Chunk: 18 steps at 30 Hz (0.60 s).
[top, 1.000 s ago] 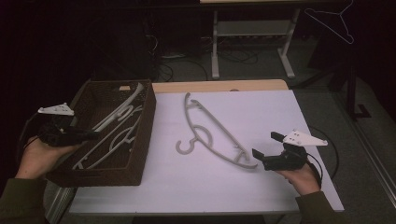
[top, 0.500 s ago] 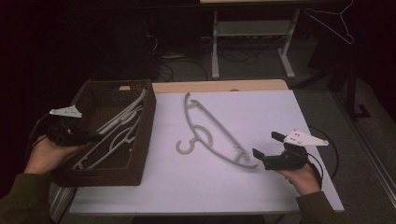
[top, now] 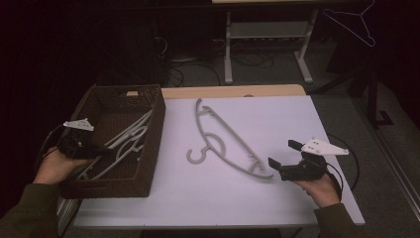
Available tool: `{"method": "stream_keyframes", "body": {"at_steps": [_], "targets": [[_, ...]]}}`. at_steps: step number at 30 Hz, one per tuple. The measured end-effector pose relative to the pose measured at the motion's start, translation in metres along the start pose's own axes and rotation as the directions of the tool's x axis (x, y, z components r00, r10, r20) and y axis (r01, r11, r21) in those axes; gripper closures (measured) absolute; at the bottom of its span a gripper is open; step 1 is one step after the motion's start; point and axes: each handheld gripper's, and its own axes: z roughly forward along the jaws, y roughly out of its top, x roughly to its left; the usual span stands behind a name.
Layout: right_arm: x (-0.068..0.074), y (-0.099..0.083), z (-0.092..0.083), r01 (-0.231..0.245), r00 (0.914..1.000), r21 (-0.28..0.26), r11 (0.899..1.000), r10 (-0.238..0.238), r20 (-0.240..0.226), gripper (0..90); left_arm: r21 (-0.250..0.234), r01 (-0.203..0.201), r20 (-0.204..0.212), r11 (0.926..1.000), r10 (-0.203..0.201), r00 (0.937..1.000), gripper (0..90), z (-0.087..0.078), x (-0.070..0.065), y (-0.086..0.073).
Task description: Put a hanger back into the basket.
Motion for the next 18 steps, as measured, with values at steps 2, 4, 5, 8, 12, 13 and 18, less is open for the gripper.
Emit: {"method": "stream_keyframes", "body": {"at_steps": [2,4,5,8,12,13,18], "targets": [[0.000,0.000,0.000,-0.002,1.0000,0.000,1.000,0.002,0.000,2.1,-0.009,-0.001,-0.019,1.0000,0.001,0.9998,78.2,-0.001,-0.001,0.001],[0.001,0.000,0.000,-0.004,1.0000,0.001,1.000,0.004,-0.002,2.1,-0.014,0.001,-0.045,0.9999,-0.002,0.9990,65.6,-0.001,-0.001,0.002],[0.001,0.000,0.000,0.000,1.0000,-0.002,1.000,0.000,-0.003,2.1,-0.029,0.008,-0.049,0.9996,-0.009,0.9988,63.7,-0.002,-0.001,0.002],[0.001,0.001,0.000,-0.001,1.0000,-0.004,1.000,0.001,-0.002,2.1,-0.057,0.022,-0.056,0.9981,-0.025,0.9981,57.1,-0.004,0.000,0.004],[0.000,0.001,0.000,0.000,1.0000,-0.005,1.000,0.000,-0.002,2.1,-0.111,0.041,-0.035,0.9930,-0.045,0.9984,47.6,-0.008,-0.005,0.010],[0.000,0.001,0.000,0.000,1.0000,-0.005,1.000,0.000,-0.002,2.1,-0.115,0.037,-0.030,0.9927,-0.041,0.9987,45.0,-0.009,-0.006,0.011],[0.001,0.002,-0.001,0.000,1.0000,-0.001,1.000,0.000,-0.002,2.1,-0.184,0.048,-0.001,0.9818,-0.049,0.9988,35.7,-0.011,-0.016,0.022]]}}
